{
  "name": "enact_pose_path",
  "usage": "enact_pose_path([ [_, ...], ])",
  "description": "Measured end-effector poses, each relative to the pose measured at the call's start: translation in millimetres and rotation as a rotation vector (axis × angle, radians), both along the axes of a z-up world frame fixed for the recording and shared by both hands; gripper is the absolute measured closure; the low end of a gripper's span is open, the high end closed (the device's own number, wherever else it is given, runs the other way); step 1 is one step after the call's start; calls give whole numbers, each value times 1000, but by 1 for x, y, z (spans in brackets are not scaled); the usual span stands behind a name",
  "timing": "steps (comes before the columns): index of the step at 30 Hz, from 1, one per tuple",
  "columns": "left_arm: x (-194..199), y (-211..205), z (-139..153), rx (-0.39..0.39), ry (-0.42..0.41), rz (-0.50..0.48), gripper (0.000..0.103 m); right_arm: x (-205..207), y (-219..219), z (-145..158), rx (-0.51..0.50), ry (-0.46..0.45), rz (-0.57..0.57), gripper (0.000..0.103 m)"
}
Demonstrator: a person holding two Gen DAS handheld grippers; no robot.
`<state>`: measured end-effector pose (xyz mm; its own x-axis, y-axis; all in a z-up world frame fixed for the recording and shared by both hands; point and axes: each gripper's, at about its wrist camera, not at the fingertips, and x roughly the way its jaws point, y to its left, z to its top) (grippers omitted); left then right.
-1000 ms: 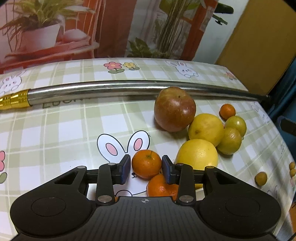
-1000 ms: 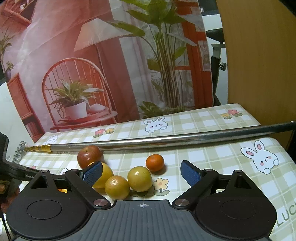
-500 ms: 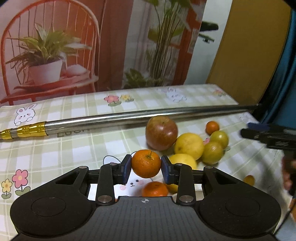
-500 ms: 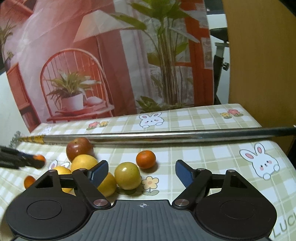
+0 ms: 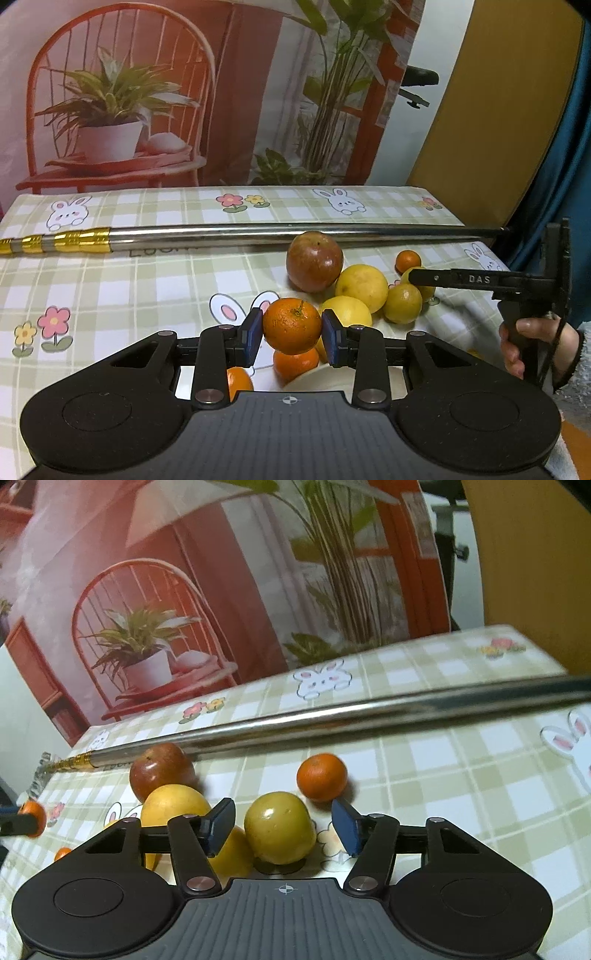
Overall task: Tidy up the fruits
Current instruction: 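Lift the tangerine with left tool while right tool grasps the yellow-green plum, then carry both fruits over the white plate and open both tools to release them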
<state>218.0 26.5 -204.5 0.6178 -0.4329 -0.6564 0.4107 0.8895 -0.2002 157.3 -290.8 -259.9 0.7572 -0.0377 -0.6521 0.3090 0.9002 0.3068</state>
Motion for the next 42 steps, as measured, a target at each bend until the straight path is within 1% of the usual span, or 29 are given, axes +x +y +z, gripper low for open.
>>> enact_pose_path([
  [5, -10, 9, -5, -16, 11, 16, 67, 1, -4, -10, 74, 0, -41, 59],
  [9, -18, 16, -8, -26, 20, 33, 67, -4, -6, -15, 113, -18, -70, 60],
  [16, -25, 23, -9, -40, 26, 44, 67, -16, 0, -10, 84, -41, -105, 61],
  [20, -31, 23, -11, -36, 27, 35, 67, -28, 7, 0, 59, -65, -108, 61],
  [24, -37, 21, -15, -27, 29, 29, 67, -41, 23, 17, 14, -93, -61, 61],
  [26, -38, 21, -17, -25, 35, 27, 67, -47, 34, 26, -26, -102, -41, 61],
  [28, -40, 21, -20, -15, 37, 26, 67, -49, 45, 32, -41, -101, -9, 61],
  [31, -44, 20, -23, 9, 36, 26, 67, -49, 61, 37, -46, -83, 46, 61],
  [35, -48, 20, -28, 14, 48, 23, 67, -42, 83, 39, -38, -42, 114, 61],
  [42, -53, 17, -38, 47, 65, 27, 67, -25, 125, 41, -48, 17, 258, 61],
])
